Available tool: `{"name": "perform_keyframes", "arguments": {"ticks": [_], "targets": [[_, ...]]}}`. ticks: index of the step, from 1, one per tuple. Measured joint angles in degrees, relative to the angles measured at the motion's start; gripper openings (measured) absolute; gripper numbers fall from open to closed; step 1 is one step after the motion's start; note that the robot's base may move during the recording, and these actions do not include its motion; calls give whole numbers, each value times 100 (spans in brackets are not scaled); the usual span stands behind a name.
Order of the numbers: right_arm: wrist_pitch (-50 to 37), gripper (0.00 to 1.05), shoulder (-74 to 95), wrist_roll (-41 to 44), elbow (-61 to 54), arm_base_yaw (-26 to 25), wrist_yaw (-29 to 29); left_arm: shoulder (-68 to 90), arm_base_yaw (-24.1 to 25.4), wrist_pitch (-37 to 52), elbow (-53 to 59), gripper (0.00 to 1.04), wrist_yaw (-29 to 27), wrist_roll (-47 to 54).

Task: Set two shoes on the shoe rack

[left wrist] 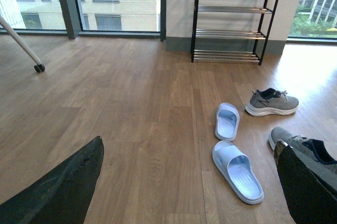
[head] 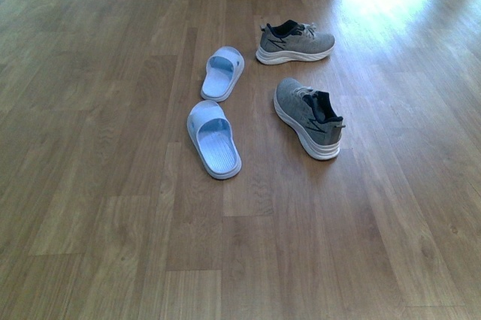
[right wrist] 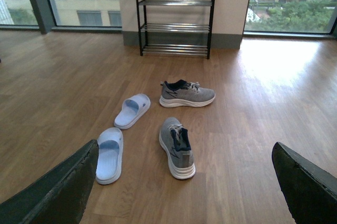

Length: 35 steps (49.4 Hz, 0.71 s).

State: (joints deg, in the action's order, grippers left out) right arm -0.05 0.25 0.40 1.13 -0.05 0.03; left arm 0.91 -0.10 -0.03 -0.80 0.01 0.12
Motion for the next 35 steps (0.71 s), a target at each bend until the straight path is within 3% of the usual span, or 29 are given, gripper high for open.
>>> {"name": "perform_keyframes", "arguments": {"ticks": [35], "targets": [[0,95,0,0,0,0,-2,0,0,0,0,95,0,0]]}}
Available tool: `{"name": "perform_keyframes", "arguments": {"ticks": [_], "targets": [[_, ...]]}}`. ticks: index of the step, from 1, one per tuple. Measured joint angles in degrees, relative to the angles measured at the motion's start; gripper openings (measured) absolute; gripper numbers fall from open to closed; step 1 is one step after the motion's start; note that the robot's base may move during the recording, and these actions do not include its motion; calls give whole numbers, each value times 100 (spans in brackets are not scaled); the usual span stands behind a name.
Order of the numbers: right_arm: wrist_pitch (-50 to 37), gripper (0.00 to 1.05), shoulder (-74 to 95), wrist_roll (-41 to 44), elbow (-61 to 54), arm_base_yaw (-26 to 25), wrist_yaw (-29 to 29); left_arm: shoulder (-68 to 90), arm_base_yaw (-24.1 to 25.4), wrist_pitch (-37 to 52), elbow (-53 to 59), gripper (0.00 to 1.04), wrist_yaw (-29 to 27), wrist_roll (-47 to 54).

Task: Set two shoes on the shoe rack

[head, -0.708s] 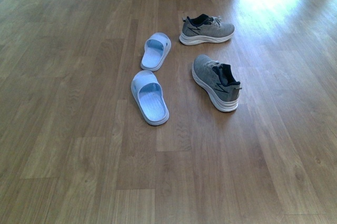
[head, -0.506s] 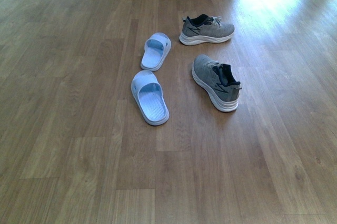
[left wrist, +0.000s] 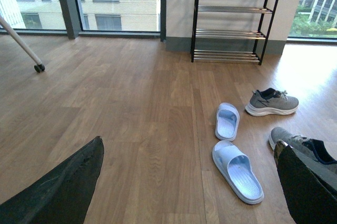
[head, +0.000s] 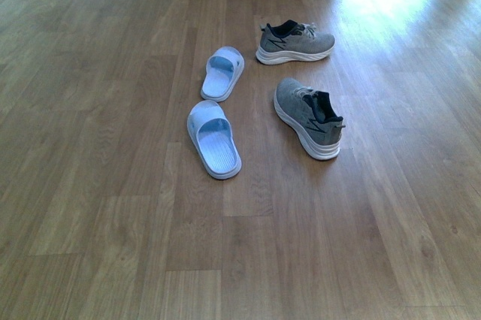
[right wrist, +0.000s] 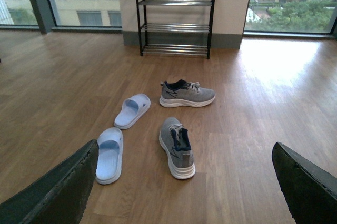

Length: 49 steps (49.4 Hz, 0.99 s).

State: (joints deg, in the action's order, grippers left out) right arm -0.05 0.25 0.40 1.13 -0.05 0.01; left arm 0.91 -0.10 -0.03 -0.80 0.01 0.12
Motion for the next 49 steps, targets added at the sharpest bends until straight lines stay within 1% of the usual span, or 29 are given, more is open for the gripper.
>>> {"name": "perform_keyframes", "arguments": {"ticks": [49], "targets": [[0,95,0,0,0,0,2,0,0,0,0,95,0,0]]}}
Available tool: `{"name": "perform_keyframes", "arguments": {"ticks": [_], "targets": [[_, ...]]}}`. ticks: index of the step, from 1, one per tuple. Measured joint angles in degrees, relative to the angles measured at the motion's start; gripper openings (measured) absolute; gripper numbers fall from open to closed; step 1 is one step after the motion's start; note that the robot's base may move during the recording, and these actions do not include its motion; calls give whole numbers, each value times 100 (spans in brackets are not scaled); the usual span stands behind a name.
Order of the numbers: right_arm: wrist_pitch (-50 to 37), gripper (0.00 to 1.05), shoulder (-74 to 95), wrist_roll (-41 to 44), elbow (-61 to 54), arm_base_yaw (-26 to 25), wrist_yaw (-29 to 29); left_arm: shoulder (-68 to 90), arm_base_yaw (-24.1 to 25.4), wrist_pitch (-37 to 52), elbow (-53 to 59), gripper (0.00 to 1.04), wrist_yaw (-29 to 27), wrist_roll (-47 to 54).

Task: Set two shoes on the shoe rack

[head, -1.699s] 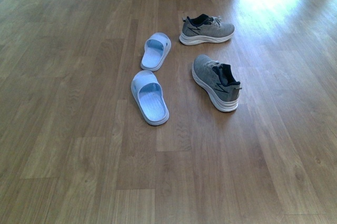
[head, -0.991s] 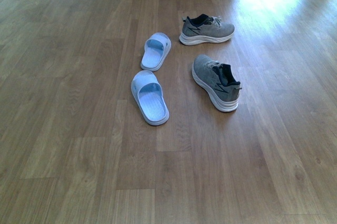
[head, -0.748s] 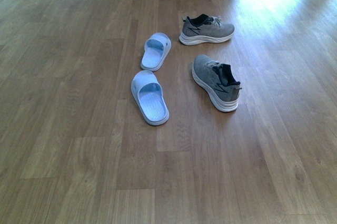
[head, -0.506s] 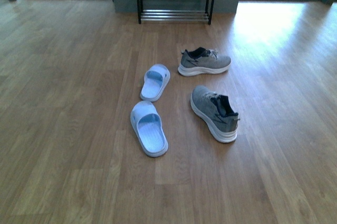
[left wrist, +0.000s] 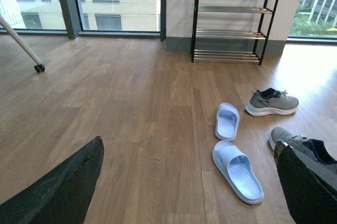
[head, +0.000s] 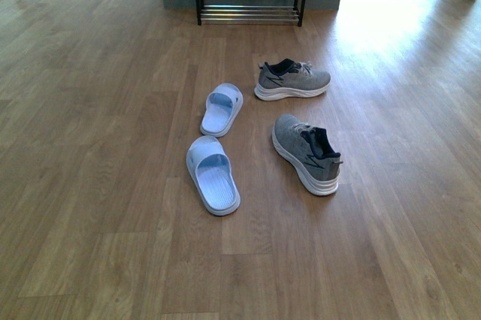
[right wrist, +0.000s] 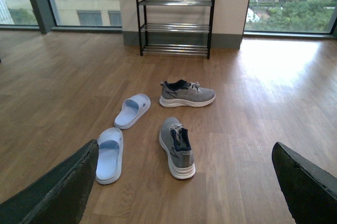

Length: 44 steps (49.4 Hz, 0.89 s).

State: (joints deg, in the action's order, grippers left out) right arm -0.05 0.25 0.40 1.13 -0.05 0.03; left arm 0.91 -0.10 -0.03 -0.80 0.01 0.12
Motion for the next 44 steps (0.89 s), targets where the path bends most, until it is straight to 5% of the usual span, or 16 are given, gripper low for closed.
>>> {"name": "perform_keyframes", "arguments": {"ticks": [44], "targets": [[0,95,0,0,0,0,-17,0,0,0,0,95,-17,0]]}}
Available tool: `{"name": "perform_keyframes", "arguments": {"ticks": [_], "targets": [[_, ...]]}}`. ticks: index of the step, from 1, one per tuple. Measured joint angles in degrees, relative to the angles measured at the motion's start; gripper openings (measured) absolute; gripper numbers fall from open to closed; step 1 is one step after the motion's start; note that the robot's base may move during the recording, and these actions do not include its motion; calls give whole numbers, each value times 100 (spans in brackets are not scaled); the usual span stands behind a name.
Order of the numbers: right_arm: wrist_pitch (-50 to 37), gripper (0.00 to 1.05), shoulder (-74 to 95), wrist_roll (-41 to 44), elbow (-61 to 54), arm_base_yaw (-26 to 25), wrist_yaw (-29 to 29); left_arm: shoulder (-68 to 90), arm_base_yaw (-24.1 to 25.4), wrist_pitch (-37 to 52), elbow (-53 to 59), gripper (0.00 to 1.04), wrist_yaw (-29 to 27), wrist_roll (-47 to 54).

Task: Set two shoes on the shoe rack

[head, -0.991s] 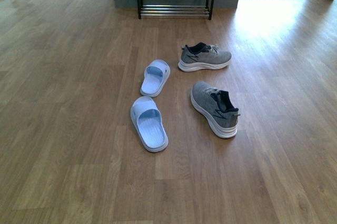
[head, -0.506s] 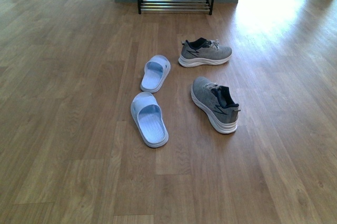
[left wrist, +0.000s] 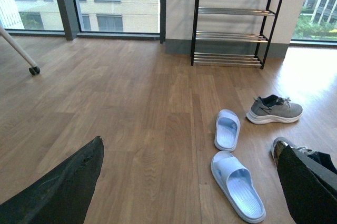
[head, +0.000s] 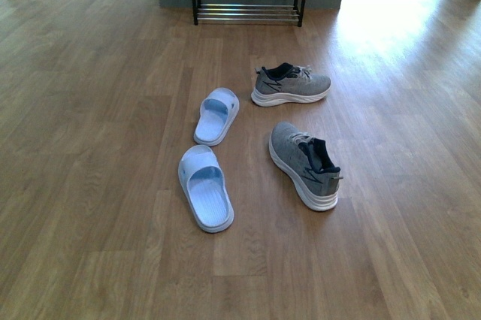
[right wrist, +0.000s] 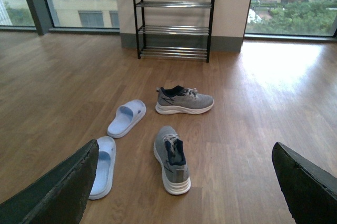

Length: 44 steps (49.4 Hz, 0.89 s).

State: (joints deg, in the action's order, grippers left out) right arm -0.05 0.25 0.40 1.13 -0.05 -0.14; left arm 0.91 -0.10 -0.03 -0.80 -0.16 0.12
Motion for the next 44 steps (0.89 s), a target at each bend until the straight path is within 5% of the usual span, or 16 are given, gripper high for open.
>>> {"name": "perform_keyframes", "arguments": {"ticks": [44], "targets": [[7,95,-2,-4,0,2,37,0,0,0,0,95,22,0]]}}
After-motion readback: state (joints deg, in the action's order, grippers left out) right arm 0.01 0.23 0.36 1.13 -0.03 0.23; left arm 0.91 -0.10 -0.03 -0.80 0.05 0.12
